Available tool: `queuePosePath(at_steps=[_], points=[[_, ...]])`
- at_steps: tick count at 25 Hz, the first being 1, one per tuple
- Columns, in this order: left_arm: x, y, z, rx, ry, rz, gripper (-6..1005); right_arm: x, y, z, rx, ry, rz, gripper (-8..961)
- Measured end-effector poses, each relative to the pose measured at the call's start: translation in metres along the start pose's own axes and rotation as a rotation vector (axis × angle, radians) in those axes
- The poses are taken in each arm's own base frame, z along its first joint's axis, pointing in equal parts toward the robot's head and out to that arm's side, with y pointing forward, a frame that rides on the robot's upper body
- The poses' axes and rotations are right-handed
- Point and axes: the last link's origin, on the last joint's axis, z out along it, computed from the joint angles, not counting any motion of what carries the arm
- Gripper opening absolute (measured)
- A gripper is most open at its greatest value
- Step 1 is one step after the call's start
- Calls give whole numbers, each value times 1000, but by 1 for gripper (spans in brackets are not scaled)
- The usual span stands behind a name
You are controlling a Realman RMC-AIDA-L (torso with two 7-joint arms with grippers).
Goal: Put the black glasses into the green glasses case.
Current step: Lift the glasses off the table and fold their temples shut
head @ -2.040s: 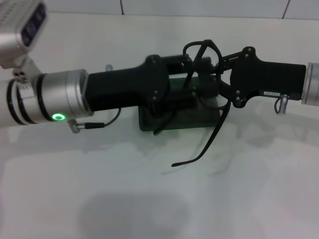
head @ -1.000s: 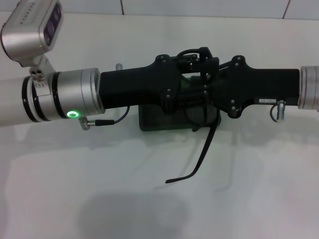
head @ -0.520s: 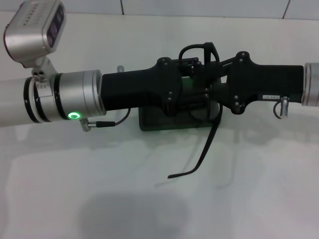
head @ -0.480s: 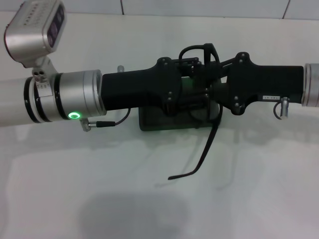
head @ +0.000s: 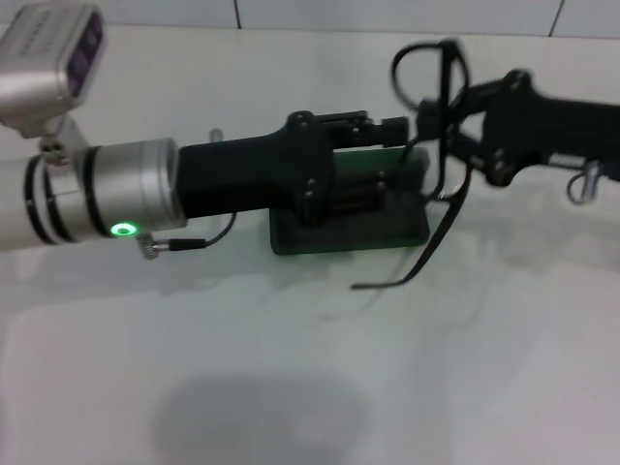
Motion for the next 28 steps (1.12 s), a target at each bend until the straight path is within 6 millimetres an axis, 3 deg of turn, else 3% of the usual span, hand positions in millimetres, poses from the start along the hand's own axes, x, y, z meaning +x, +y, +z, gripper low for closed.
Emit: queuePosePath(at_steps=[6, 9, 16, 21, 28], points=[[-11, -14, -32, 182, -31, -12, 561, -25, -2, -30, -27, -125, -9, 109], [-19, -16, -30, 182, -90, -15, 561, -36, -3, -37, -16, -178, -12, 109], [-25, -3, 22, -34, -203, -1, 561, -42, -15, -10, 44, -170, -8, 109], [-14, 5, 30, -107, -136, 13, 561, -34, -17, 9, 35, -110, 9, 108], [0, 7, 17, -94, -32, 35, 561, -19, -4, 23, -27, -12, 1, 108]])
